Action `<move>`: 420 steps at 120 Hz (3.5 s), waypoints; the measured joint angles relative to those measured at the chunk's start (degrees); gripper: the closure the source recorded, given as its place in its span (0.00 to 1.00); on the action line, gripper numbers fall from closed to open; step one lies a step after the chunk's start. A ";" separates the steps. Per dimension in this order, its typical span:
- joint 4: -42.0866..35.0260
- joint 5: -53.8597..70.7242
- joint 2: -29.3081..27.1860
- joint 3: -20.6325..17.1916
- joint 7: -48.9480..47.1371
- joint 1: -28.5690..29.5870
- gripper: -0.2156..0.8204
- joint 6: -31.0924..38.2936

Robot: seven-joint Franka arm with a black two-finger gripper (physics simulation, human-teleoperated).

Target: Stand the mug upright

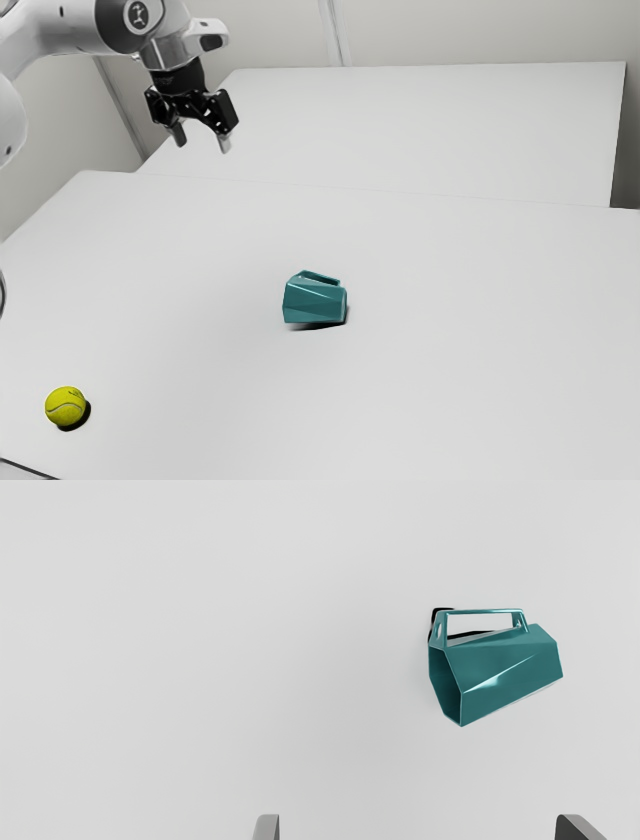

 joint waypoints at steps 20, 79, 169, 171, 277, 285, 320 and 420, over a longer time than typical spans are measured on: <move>0.00 0.02 -0.23 -0.04 -0.75 0.06 0.21 0.02; -14.97 -11.63 -4.86 -0.09 -2.55 2.38 0.21 3.72; -32.86 -51.26 8.04 -0.15 24.70 12.07 0.21 20.92; -33.14 -51.68 8.06 -0.19 25.37 12.03 0.21 21.00; -35.61 -63.96 12.99 -3.36 45.38 12.16 0.39 18.05; -35.70 -64.29 13.05 -3.72 46.33 12.20 0.47 17.90; -36.03 -64.65 12.68 -3.96 49.62 12.26 0.76 17.66; -36.68 -34.15 -0.62 -7.69 47.25 11.30 0.96 24.34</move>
